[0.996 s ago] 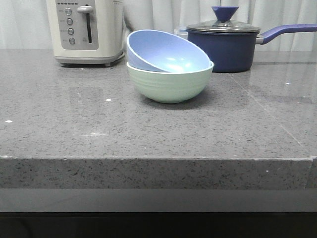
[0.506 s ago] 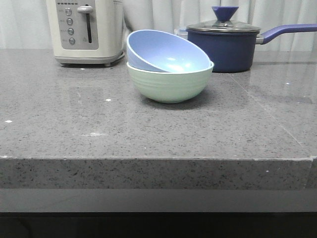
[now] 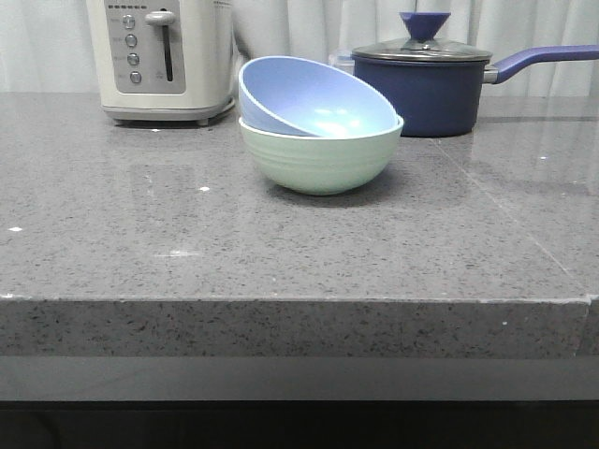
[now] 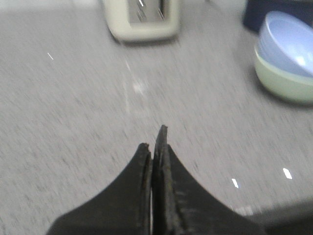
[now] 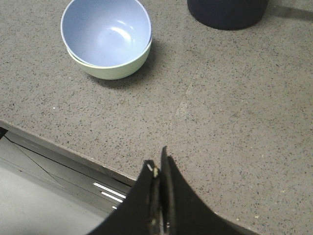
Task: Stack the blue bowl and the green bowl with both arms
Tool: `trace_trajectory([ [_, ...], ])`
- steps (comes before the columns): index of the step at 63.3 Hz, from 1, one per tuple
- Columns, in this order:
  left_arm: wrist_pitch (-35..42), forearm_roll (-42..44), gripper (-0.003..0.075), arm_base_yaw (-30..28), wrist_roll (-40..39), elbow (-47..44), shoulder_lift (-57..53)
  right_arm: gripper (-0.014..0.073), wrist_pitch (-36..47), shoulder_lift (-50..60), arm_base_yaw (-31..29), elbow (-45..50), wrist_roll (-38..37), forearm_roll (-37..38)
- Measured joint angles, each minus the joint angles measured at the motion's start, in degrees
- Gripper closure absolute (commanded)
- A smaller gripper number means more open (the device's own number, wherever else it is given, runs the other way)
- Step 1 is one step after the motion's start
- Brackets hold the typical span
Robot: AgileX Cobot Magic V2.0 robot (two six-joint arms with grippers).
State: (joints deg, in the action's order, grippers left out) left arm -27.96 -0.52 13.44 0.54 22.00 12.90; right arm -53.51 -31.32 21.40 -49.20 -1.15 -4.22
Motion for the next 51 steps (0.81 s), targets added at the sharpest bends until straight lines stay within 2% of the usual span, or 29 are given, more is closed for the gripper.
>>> trace_trajectory([
  [9, 12.0, -1.2, 0.074, -4.4, 0.0, -7.6, -5.0, 0.0648, 0.0, 0.0, 0.0, 0.0, 0.0, 0.0],
  [15, 16.6, -2.5, 0.074, -6.1, 0.0, -12.5, -7.7, 0.0648, 0.0, 0.0, 0.0, 0.0, 0.0, 0.0],
  [35, 21.0, -4.3, 0.074, -6.7, 0.0, -22.1, -13.2, 0.0648, 0.0, 0.0, 0.0, 0.0, 0.0, 0.0],
  [51, 24.2, -4.3, 0.074, -6.7, 0.0, -22.3, -13.2, 0.0648, 0.0, 0.1, 0.0, 0.0, -0.1, 0.1],
])
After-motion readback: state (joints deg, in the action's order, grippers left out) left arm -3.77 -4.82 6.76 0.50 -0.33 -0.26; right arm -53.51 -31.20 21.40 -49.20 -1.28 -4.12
